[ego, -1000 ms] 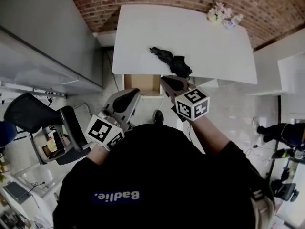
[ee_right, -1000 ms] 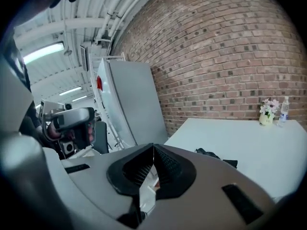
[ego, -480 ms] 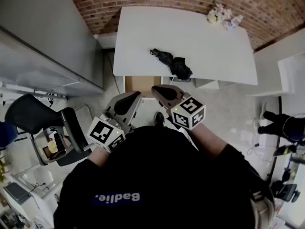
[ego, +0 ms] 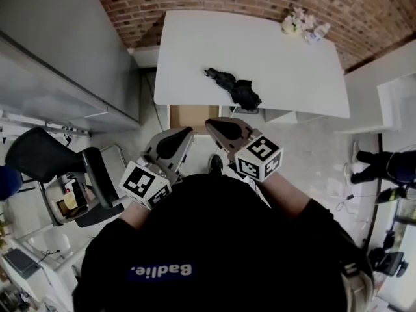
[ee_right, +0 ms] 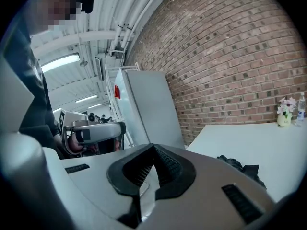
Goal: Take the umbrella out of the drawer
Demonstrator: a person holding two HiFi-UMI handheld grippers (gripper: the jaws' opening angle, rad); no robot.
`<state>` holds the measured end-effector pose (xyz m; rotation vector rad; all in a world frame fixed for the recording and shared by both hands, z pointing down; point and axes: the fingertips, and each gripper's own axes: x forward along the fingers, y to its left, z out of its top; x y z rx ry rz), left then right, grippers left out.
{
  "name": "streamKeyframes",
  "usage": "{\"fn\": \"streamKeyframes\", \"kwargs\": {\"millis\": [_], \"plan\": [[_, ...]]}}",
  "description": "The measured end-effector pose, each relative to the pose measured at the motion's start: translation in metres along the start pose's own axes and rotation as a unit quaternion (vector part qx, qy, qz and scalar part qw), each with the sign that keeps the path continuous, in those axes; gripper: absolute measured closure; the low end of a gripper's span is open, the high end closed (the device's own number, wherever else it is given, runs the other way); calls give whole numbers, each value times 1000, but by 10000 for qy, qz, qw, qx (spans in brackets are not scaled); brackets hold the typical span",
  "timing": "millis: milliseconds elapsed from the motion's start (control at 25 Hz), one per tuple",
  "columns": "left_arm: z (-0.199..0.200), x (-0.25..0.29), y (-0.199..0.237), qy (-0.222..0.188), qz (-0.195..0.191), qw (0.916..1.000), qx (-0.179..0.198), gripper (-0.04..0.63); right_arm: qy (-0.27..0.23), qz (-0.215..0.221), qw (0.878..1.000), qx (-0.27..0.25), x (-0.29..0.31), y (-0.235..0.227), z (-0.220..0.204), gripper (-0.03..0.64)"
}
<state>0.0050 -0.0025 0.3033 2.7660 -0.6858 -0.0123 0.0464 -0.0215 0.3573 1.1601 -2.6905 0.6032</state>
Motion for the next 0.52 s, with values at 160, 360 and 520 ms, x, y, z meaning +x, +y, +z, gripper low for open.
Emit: {"fn": "streamKeyframes", "kwargs": {"millis": [160, 360, 520], "plan": [[1, 0, -2, -21, -51, 10000, 15, 597, 32, 78, 9999, -74, -1, 6, 2, 588], [2, -1, -4, -2, -103, 9999, 25, 598, 81, 114, 9998, -154, -3, 9, 5, 588], [9, -3, -1, -56, -67, 9999, 81, 597, 130, 160, 9995, -235, -3, 10, 6, 588]]}}
